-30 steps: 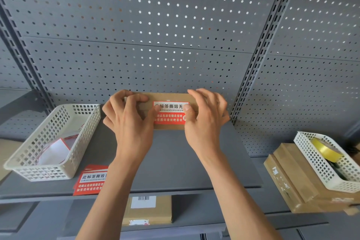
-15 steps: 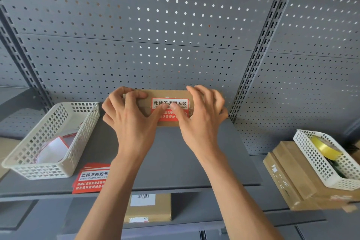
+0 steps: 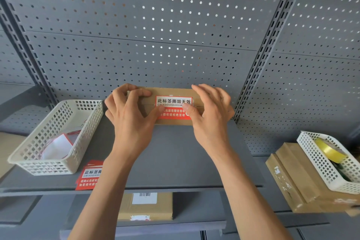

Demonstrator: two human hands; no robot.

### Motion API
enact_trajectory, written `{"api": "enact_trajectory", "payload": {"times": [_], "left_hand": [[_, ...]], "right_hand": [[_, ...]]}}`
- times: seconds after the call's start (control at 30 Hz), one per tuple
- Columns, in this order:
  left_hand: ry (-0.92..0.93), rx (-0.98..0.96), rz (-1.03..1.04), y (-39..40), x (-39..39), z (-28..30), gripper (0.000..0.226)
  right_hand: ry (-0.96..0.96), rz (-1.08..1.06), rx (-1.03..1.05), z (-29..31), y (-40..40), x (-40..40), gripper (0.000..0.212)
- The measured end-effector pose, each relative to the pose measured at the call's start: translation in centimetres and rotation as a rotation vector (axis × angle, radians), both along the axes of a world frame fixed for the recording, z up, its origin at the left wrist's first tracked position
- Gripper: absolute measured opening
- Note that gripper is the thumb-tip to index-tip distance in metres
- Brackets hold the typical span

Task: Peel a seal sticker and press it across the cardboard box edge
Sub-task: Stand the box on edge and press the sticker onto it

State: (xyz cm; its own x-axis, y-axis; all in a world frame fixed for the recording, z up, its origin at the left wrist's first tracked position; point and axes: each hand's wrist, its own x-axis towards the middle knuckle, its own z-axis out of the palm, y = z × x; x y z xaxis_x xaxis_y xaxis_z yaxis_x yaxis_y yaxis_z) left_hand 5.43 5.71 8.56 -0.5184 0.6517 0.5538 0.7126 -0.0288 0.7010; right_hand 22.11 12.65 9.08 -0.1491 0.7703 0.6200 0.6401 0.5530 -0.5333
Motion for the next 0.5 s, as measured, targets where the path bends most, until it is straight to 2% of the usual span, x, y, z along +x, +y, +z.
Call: {"api": "enact_trajectory", "payload": {"times": [0.33, 0.43, 0.5], "left_hand": [[0.009, -0.001, -0.111, -0.6, -1.2, 0.3, 0.034], [0.007, -0.012, -0.042, -0.3, 0.0, 0.6, 0.047], [0.027, -0.025, 0.008, 0.0, 0.6, 0.6, 0.059]], "right_hand": [[-0.047, 0.062, 0.018, -0.4, 0.2, 0.6, 0.036], [-0.044, 0.057, -0.017, 0.0, -0.3, 0.3, 0.037], [-0.090, 0.064, -0.032, 0.1, -0.5, -0.2, 0.053]]}}
